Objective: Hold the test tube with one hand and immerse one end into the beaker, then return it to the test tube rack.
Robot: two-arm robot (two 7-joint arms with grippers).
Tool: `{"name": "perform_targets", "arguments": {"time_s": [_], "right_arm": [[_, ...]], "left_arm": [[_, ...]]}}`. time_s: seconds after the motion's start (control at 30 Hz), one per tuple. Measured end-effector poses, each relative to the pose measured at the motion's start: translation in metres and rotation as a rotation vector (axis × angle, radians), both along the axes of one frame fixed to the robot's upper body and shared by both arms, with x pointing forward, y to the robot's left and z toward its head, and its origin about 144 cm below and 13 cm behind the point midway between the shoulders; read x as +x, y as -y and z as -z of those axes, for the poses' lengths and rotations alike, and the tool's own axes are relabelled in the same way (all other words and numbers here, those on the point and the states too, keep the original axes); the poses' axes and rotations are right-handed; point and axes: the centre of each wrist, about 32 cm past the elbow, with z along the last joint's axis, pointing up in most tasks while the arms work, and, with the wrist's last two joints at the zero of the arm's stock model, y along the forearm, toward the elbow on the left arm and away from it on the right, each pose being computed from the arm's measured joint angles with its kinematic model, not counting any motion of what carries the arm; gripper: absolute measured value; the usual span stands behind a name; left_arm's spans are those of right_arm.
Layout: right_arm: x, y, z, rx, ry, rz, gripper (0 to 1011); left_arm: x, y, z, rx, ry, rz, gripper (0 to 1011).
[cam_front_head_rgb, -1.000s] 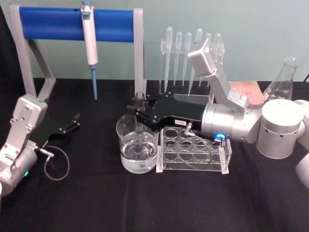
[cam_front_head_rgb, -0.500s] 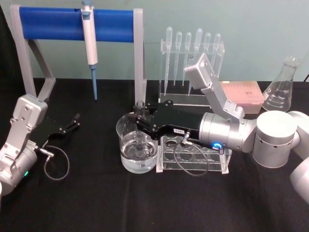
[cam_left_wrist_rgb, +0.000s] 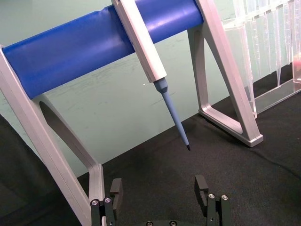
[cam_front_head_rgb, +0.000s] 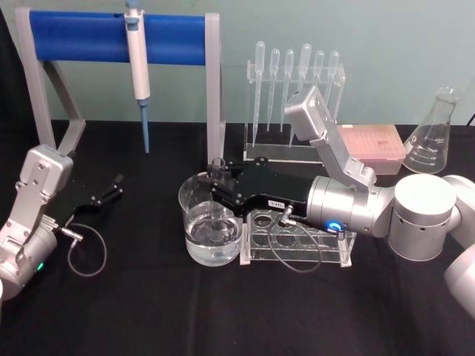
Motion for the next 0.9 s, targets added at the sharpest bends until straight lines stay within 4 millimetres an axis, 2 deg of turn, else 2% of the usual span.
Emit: {"name": "perform_targets", "arguments": {"time_s": [0.9], "right_arm": [[0.0,-0.0002,-0.0011,-0.001,0.002,-0.002,226]], "left_arm": [[0.0,0.0,0.0,0.0,0.0,0.0,1000]]}}
